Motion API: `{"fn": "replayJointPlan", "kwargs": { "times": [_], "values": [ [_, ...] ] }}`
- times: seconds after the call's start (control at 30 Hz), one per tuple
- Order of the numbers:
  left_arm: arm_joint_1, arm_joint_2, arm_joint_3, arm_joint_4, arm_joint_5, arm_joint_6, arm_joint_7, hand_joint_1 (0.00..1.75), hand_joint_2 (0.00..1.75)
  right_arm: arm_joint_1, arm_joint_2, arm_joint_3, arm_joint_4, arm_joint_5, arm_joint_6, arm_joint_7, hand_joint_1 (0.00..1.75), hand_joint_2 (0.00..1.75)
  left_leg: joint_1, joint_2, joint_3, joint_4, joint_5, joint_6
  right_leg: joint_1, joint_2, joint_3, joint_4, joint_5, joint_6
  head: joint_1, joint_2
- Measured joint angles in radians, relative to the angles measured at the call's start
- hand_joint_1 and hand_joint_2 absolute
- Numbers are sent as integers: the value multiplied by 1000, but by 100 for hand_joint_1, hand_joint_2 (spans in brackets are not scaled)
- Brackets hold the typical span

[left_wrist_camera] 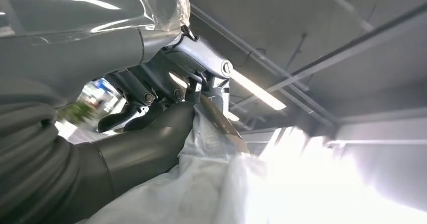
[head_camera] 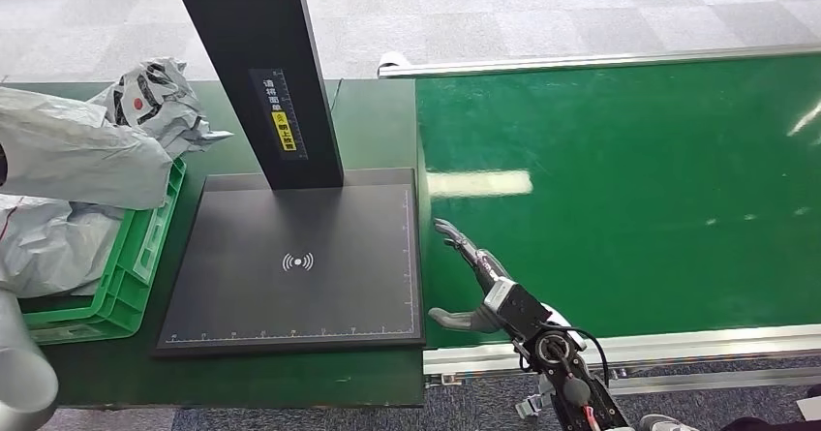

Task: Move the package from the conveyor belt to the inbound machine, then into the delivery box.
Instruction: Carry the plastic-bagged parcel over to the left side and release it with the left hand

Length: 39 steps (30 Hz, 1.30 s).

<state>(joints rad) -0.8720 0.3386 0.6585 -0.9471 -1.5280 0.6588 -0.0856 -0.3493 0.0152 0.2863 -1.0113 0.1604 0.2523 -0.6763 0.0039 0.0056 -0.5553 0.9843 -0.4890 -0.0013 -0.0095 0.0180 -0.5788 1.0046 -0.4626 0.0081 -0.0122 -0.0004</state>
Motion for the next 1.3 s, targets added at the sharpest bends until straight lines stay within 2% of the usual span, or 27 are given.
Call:
{"fn": "replayJointPlan", "kwargs": {
  "times": [0.1, 0.2, 0.47, 0.73, 1.0, 1.03, 1.13, 1.17, 1.23, 1.3],
  "values": [
    [3, 74, 22, 77, 22, 0, 10, 175, 175, 0, -1, 2, 0, 2, 1, 4, 0, 175, 0, 0, -1, 0, 0, 0, 0, 0, 0, 0, 0, 0, 0, 0],
    [7, 126, 46, 125, 34, 1, 8, 175, 175, 1, -1, 4, 0, 3, 1, 5, 0, 175, 0, -2, -1, 0, 0, 0, 0, -1, 0, -1, 0, 0, 0, 0],
    [13, 191, 82, 202, 30, 1, 15, 175, 175, 0, 4, 11, 0, 14, 4, 12, 0, 175, 0, -3, -1, 0, 0, 0, 0, -2, 0, -1, 0, 0, 0, 0],
    [25, 201, 102, 235, 29, 1, 5, 175, 175, -2, 14, 13, 4, 25, 8, 19, 0, 175, 0, -4, -1, 0, 0, 0, 0, -2, 0, -1, 0, 0, 0, 0],
    [37, 170, 161, 113, 65, 2, -175, 175, 175, -14, 26, 18, 27, 30, 10, 16, 0, 175, 0, -4, -1, 0, 0, 0, 0, -2, -1, -1, 0, 0, 0, 0],
    [36, 165, 173, 96, 67, 2, -206, 166, 175, -15, 28, 18, 30, 30, 10, 15, 0, 175, 0, -3, -1, 0, 0, 0, 0, -2, -1, -1, 0, 0, 0, 0],
    [16, 139, 219, 45, 69, 2, -339, 35, 175, -20, 31, 19, 40, 27, 9, 10, 0, 175, 0, -4, -1, 0, 0, 0, 0, -2, -1, -1, 0, 0, 0, 0],
    [6, 128, 235, 34, 66, 2, -376, 0, 175, -22, 32, 20, 44, 26, 8, 7, 0, 175, 0, -4, -1, 0, 0, 0, 0, -2, -1, -1, 0, 0, 0, 0],
    [-10, 103, 254, 18, 57, 2, -407, 0, 175, -23, 34, 23, 49, 22, 6, 3, 0, 175, 0, -4, -1, 0, 0, 0, 0, -2, -1, -1, 0, 0, 0, 0],
    [-23, 78, 251, 10, 48, 2, -393, 0, 175, -24, 35, 25, 54, 19, 4, 1, 0, 175, 0, -4, -1, 0, 0, 0, 0, -2, 0, -1, 0, 0, 0, 0]
  ]
}}
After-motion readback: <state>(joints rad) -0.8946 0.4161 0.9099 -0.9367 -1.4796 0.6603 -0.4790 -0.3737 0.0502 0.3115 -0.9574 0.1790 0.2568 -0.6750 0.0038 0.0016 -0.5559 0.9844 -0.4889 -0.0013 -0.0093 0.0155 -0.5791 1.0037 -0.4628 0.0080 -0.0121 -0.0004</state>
